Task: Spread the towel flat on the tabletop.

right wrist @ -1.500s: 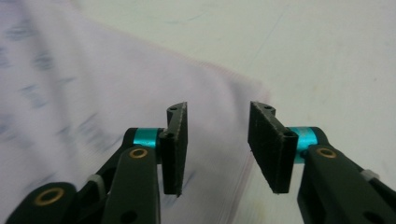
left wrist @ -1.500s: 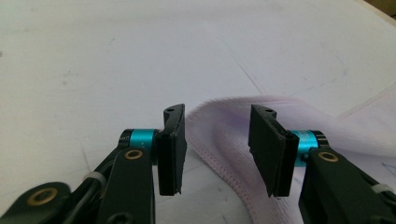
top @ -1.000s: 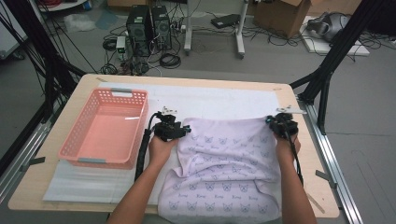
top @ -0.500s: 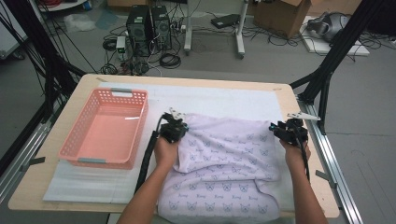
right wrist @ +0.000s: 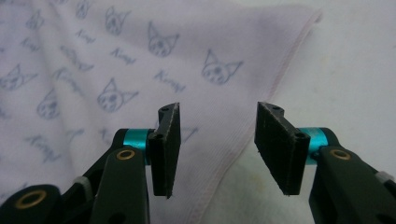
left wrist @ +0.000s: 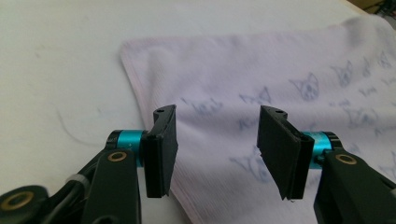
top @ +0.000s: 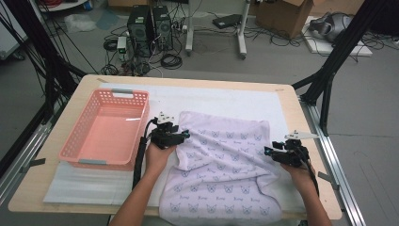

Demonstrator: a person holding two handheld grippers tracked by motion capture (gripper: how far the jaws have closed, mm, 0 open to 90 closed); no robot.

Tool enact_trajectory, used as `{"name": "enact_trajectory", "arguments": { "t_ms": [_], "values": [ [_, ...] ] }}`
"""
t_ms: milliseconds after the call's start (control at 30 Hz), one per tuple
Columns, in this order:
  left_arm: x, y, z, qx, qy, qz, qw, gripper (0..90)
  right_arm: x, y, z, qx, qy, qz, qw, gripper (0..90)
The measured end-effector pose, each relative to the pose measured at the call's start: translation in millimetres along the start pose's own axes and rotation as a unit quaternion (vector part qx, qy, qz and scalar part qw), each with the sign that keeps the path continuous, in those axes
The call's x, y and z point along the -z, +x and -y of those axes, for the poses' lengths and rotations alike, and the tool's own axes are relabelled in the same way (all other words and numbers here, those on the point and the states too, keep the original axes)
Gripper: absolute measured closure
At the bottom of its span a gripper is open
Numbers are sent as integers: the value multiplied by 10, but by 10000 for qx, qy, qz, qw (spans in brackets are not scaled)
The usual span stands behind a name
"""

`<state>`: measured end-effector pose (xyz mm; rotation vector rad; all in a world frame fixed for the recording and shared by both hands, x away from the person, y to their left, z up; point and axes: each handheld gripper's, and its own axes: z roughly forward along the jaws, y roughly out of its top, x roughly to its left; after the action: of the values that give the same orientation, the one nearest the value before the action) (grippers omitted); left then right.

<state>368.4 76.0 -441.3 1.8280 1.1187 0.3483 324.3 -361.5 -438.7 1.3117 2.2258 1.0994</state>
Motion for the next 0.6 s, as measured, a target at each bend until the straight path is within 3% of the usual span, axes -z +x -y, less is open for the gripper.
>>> {"name": "enact_trajectory", "arguments": {
  "t_ms": [100, 167, 233, 267, 300, 333, 367, 467, 600],
  "values": [
    [-9, -62, 71, -119, 240, 73, 9996, 441, -4, 63, 50, 159, 127, -56, 9998, 497],
    [-37, -91, 88, -161, 429, 112, 9989, 410, -38, 112, 77, 394, 294, 5, 9988, 508],
    [-55, -142, 95, -363, 494, -74, 9981, 441, -45, 135, 69, 466, 268, 30, 9986, 624],
    [-54, -171, 95, -554, 529, -204, 9969, 534, -48, 128, 51, 461, 291, -42, 9985, 800],
    [-58, -182, 94, -681, 531, -276, 9959, 691, -61, 132, 31, 486, 302, -44, 9984, 853],
    [-62, -171, 83, -608, 547, -284, 9962, 816, -87, 137, 4, 545, 347, 50, 9979, 859],
    [-76, -146, 75, -433, 496, -280, 9974, 868, -113, 128, -26, 523, 326, 129, 9980, 862],
    [-105, -74, 44, -299, 281, -596, 9974, 878, -223, 58, -129, 443, 209, 459, 9977, 867],
    [-121, 63, -48, 8, -161, -788, 9968, 880, -370, -101, -264, 128, -112, 763, 9969, 868]
  ]
}}
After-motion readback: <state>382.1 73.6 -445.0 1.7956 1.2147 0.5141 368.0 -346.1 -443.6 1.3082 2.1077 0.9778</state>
